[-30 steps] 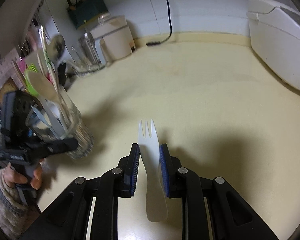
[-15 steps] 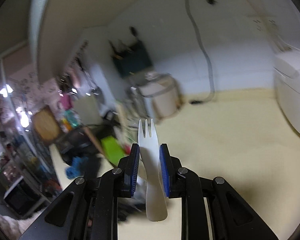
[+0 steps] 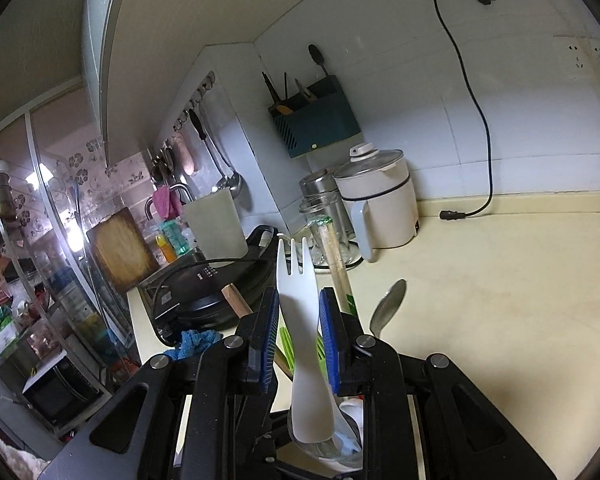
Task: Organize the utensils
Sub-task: 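Carry the white fork over the glass held by the left tool, then lower the white fork into the glass and open the right tool, then set the glass down on the counter and open the left tool while withdrawing the right tool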
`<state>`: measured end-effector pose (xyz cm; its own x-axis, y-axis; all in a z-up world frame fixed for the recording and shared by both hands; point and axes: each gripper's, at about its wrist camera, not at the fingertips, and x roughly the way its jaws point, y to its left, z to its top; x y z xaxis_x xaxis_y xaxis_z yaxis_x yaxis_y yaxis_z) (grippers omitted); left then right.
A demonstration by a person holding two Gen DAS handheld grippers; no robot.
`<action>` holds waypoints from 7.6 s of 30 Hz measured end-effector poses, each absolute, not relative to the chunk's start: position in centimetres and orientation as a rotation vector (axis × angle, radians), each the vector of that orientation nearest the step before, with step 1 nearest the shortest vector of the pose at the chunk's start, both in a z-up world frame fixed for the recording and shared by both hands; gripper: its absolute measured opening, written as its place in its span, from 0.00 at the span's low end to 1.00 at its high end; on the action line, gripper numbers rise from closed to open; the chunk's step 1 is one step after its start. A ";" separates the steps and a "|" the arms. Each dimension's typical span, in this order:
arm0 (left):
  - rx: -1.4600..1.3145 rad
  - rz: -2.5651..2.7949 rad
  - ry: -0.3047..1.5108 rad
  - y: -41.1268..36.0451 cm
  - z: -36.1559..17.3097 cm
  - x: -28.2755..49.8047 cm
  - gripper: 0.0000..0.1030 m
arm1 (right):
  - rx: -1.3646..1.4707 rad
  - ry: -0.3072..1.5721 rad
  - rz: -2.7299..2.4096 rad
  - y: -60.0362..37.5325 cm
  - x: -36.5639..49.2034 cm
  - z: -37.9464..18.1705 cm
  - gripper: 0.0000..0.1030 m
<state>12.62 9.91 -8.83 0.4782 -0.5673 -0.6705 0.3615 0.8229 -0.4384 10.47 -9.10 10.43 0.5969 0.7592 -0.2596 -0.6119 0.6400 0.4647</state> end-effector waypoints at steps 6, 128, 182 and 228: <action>-0.249 -0.577 0.910 9.6 -8.8 12.5 0.88 | 0.330 0.467 0.796 -8.2 10.7 9.8 0.20; -0.255 -0.588 0.911 10.2 -9.1 12.6 0.89 | 0.181 0.462 0.657 -7.0 8.7 7.0 0.20; -0.078 -0.548 0.905 6.0 -9.0 11.3 0.97 | 0.125 0.634 0.376 -15.6 6.0 2.5 0.39; -0.105 -0.148 0.690 4.2 -3.8 3.0 0.95 | 0.176 0.700 0.359 -16.5 1.9 -0.1 0.53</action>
<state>3.04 4.20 -3.75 0.7616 -0.1700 -0.6253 0.1008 0.9843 -0.1448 1.93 -16.55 -0.14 0.7070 0.3795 -0.5967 -0.2628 0.9244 0.2765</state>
